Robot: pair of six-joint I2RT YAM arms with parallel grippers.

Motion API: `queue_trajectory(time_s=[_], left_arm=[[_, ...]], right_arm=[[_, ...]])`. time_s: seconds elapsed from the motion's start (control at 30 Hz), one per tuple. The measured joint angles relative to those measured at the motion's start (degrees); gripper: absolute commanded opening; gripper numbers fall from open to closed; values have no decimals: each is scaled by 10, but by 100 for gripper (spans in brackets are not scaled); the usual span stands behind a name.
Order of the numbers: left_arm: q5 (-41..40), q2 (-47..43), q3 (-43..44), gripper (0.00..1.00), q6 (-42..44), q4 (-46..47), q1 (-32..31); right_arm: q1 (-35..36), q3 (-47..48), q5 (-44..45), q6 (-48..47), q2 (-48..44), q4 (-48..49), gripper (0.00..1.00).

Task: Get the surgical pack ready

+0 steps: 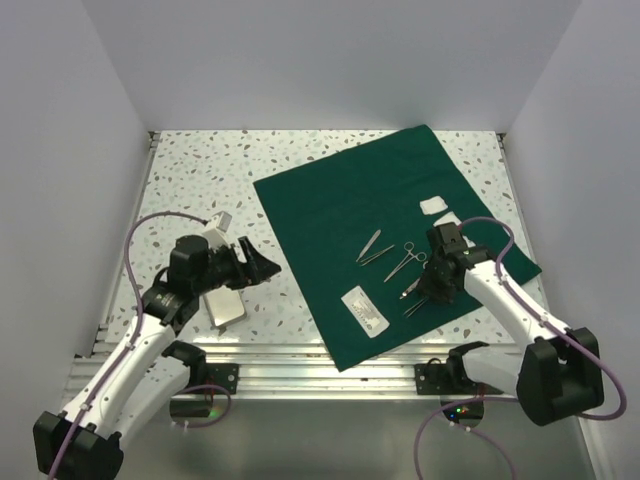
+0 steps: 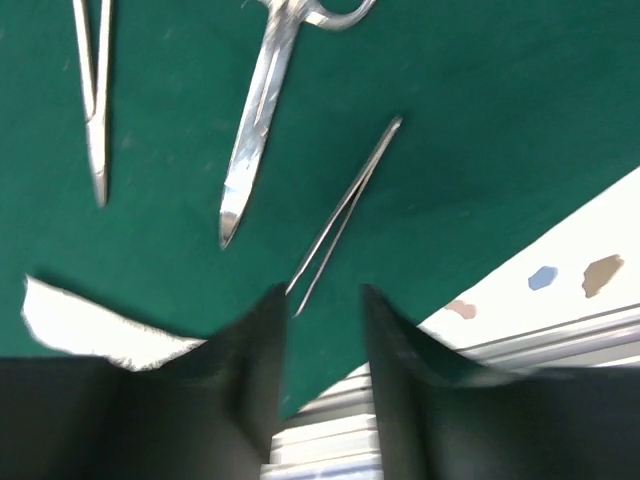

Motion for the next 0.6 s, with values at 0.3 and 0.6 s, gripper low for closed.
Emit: queue_trajectory(time_s=[0.3, 0.6], left_arm=[[24, 31, 6, 77, 18, 30, -1], [40, 34, 6, 75, 19, 36, -2]], right_arm=[[0, 4, 45, 26, 62, 14, 44], [0, 4, 57, 43, 104, 45, 35]])
